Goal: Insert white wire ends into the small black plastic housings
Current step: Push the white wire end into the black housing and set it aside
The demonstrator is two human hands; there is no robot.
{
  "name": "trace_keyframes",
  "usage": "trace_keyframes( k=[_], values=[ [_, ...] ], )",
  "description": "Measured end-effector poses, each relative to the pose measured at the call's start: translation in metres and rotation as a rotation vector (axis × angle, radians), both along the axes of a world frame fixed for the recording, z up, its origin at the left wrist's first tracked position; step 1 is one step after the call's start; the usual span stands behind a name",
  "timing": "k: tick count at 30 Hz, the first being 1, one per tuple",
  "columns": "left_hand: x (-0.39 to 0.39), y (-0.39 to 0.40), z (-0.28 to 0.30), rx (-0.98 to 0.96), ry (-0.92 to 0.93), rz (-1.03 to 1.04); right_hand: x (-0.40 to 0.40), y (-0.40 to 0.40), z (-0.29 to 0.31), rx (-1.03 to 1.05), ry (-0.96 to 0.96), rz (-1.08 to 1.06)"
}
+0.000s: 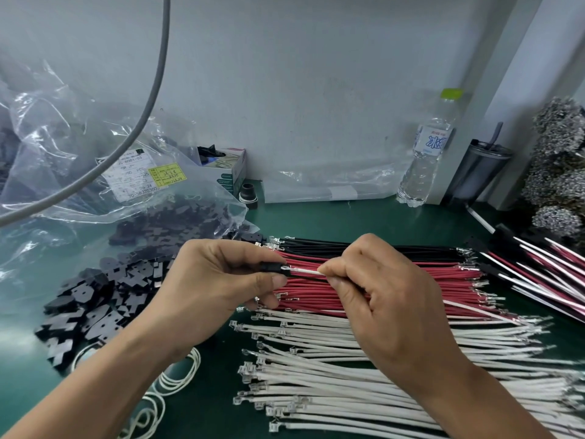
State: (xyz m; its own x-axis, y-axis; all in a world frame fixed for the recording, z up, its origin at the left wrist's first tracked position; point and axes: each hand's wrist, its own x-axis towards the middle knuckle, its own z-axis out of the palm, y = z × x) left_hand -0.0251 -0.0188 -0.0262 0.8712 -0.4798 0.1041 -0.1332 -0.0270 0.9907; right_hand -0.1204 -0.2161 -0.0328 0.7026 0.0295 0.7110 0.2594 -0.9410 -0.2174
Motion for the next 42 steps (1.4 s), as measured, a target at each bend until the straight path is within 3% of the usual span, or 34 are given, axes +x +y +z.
trace_keyframes(
  k=[6, 15, 31, 37, 42],
  values=[
    [0.0, 0.0, 0.001, -0.028, 0.023, 0.007, 0.006, -0.007, -0.003, -0.168, -0.095, -0.021],
    [-0.005, 0.001, 0.0, 0.053, -0.055, -0.058, 0.005, 0.001, -0.006, 0.17, 0.106, 0.143],
    [-0.002, 0.003, -0.005, 0.006, -0.159, -0.071, 0.008, 0.01, -0.006, 0.043, 0.006, 0.099],
    [0.003, 0.0, -0.006, -0.125, -0.096, -0.044, 0.008, 0.0, 0.002, -0.07, -0.122, -0.02],
    [0.011, 0.004, -0.004, -0.291, -0.022, 0.08, 0.001, -0.01, 0.005, -0.022, -0.023, -0.128]
  ],
)
